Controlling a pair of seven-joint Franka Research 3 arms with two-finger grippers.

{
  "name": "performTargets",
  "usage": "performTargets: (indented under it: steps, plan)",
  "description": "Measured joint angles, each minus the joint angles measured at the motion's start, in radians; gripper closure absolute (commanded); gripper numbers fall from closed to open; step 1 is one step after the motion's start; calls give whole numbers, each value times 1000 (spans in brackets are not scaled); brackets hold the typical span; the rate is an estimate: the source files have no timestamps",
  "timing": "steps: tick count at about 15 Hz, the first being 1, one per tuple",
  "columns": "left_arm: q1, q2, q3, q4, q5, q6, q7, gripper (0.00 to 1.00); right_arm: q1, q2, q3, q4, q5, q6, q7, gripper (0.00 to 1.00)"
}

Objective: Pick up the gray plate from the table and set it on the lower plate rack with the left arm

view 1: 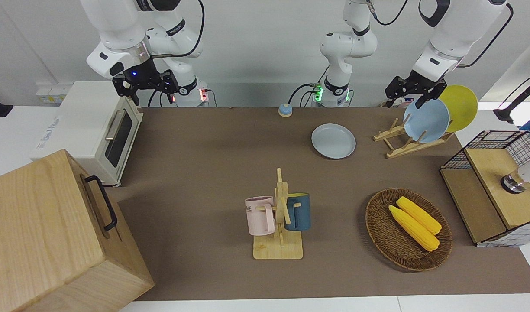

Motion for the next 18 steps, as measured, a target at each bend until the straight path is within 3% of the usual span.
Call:
performTargets:
  steps: [12,18]
  plan:
    - [-2,15,-5,-4,0,-7,-3,2,0,0,0,0,0,0,0,17]
    - [-2,12,-5,-71,0,-18,-6,2,0,0,0,0,0,0,0,17]
